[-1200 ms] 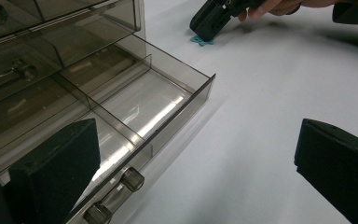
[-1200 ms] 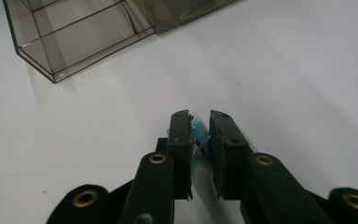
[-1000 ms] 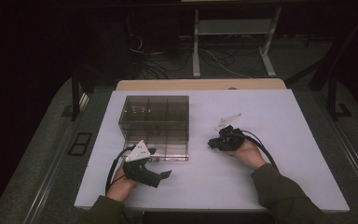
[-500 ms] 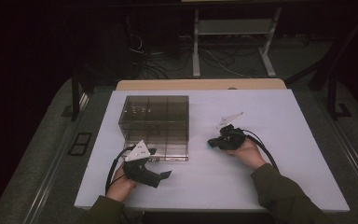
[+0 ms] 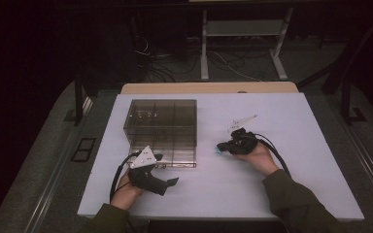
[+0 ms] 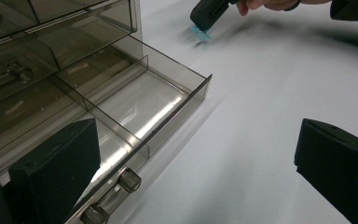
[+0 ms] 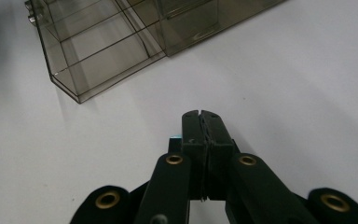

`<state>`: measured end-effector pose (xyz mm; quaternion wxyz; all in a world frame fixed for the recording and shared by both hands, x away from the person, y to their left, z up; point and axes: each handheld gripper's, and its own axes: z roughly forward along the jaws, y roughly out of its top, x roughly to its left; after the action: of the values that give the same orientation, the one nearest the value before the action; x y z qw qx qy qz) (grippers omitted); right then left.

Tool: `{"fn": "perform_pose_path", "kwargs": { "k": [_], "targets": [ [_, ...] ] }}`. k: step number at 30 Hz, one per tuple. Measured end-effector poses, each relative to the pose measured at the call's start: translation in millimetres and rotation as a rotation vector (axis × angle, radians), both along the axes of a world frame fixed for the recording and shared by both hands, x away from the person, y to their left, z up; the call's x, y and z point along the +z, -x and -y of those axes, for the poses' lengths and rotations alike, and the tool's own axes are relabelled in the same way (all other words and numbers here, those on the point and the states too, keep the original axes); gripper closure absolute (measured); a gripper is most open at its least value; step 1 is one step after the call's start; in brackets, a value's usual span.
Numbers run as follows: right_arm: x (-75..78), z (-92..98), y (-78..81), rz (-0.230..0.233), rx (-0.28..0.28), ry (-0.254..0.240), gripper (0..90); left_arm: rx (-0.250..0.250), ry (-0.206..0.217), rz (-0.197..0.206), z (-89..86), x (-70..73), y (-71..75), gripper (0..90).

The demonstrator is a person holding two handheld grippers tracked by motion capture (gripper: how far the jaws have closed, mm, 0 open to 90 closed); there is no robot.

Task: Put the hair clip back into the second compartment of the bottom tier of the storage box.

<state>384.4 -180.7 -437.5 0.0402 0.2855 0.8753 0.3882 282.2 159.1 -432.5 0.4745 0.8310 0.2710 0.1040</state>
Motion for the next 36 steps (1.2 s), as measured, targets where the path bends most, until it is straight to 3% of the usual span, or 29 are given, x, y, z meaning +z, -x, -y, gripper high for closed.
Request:
{"fn": "perform_pose_path", "kwargs": {
  "k": [36],
  "targets": [
    [16.7, -1.5, 4.5, -0.002, 0.024, -0.078, 87.7, 0.007, 0.001, 0.004, -0.5, 0.0, 0.0, 0.0]
  ]
}}
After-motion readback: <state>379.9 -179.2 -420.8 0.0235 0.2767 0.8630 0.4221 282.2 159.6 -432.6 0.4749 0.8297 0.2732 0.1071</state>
